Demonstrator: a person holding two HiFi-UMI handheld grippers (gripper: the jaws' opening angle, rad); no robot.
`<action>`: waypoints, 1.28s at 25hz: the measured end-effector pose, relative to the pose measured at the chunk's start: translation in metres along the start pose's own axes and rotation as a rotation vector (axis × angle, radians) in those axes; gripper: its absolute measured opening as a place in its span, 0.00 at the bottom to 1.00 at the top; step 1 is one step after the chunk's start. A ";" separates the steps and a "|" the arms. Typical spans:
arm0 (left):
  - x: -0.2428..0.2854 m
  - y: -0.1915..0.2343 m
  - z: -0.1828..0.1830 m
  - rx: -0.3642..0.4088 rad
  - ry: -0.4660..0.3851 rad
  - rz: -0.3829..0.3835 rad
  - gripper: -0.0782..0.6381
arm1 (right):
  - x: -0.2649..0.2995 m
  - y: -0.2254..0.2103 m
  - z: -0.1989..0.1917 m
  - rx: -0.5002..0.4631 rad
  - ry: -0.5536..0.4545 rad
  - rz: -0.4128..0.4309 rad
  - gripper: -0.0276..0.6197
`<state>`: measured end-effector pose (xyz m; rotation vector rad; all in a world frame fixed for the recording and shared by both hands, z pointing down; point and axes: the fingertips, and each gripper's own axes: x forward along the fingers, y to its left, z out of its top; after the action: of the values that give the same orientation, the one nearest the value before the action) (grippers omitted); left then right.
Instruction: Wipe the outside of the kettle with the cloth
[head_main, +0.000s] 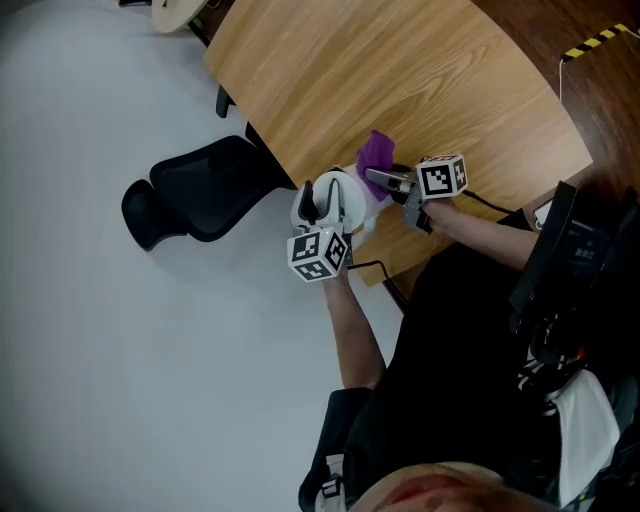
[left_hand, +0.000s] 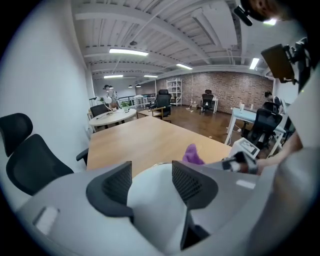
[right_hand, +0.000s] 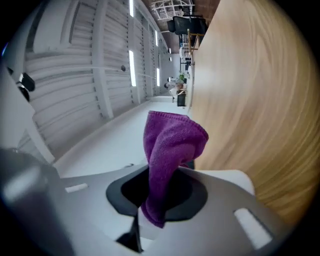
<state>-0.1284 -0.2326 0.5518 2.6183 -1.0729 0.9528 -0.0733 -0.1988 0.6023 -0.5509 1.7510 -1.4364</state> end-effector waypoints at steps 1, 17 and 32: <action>0.000 -0.002 0.001 0.005 -0.007 0.001 0.30 | -0.005 -0.030 -0.002 -0.008 0.023 -0.083 0.14; -0.007 -0.028 -0.001 0.207 -0.044 -0.298 0.29 | -0.045 -0.140 -0.040 0.069 0.197 -0.350 0.14; -0.012 -0.005 -0.008 0.014 -0.048 -0.004 0.31 | -0.018 -0.087 -0.020 0.058 0.137 -0.208 0.14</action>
<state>-0.1356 -0.2189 0.5516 2.6663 -1.0755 0.9039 -0.0913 -0.1962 0.6917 -0.6316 1.7932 -1.6994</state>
